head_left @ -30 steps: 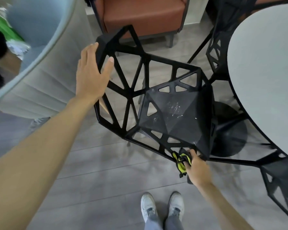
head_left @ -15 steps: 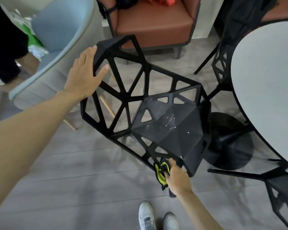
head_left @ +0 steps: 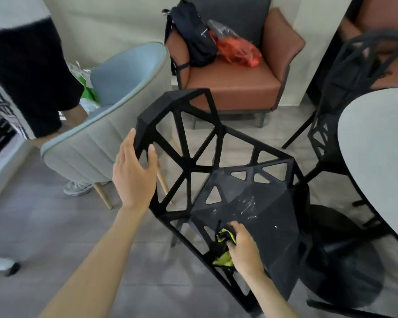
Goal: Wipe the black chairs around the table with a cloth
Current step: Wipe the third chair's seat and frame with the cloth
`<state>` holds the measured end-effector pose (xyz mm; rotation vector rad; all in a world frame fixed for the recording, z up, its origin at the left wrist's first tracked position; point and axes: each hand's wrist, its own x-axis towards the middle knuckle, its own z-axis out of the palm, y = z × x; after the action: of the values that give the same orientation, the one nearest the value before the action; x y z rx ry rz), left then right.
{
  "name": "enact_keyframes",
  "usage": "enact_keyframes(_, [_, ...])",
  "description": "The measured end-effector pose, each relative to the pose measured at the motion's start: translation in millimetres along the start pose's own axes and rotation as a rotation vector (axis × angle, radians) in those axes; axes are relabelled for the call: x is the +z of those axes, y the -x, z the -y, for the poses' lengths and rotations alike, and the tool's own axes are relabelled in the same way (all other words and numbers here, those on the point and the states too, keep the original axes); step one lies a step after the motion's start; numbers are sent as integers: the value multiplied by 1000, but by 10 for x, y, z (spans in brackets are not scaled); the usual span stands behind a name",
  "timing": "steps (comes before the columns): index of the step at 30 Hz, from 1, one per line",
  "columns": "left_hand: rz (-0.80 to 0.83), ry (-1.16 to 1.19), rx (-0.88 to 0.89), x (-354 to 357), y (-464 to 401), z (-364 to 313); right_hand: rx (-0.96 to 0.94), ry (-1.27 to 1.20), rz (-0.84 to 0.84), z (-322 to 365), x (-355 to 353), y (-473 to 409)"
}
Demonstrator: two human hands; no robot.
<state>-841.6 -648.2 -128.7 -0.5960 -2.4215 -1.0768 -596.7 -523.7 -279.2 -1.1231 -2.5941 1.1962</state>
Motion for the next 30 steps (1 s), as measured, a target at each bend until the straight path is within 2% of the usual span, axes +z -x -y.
enact_keyframes(5, [-165,-160,195,154,7,154,-189,-190,33,98,453,-747])
enact_keyframes(9, [-249,-224,202,210,3,229,-444,7,146,82,824,-1327])
enact_keyframes(12, [-300,-234,246,243,-28,252,-454,-47,196,9,787,-1544])
enact_keyframes(14, [-339,-247,275,272,-33,292,-437,-172,107,-46,707,-1593])
enact_keyframes(18, [-348,-171,268,334,-35,318,-373,-569,-181,71,617,-1856])
enact_keyframes(25, [-303,-60,264,265,16,265,-338,-621,-203,749,734,-1828])
enact_keyframes(27, [-298,24,295,273,13,254,-443,-588,-177,773,731,-1595])
enact_keyframes(30, [-316,115,296,305,-19,272,-755,-558,-83,851,732,-1165])
